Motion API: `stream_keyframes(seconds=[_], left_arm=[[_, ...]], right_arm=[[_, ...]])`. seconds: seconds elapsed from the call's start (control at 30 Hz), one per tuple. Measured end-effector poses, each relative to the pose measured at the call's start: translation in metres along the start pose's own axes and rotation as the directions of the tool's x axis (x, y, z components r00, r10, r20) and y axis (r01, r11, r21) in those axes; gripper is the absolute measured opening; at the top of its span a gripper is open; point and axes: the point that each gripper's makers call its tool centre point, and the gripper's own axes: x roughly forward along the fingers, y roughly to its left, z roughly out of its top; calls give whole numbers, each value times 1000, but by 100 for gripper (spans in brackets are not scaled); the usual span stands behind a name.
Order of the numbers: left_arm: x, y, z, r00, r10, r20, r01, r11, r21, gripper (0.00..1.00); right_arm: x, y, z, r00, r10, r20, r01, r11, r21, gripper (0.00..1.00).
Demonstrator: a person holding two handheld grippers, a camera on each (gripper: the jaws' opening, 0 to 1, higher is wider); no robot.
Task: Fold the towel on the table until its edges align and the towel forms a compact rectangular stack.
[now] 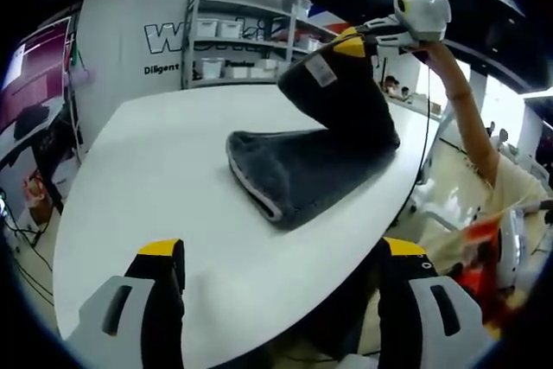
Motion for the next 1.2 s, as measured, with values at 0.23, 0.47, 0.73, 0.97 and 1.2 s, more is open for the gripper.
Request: stream_keyframes(seconds=[0.23,0.47,0.73,0.97,1.2], left_arm=[[0,-3,1,1000,-2,2,2,1000,6,95],[0,-4,3,1000,-2,2,2,1000,15,99],[2,-6,3,1000,-7,4,7,1000,13,99],[0,-6,4,1000,-6,11,6,1000,14,99],[0,-4,-1,1000,-5,13,5,1000,1,99]], right_arm=[[2,1,4,1000,5,-2,-5,1000,-1,2],[4,1,11,1000,3,1,-3,1000,-5,2],[10,4,15,1000,11,-2,-11,1000,-8,2],[14,6,21,1000,10,-1,-10,1000,-13,2],[16,13,31,1000,17,3,-17,999,-29,2]])
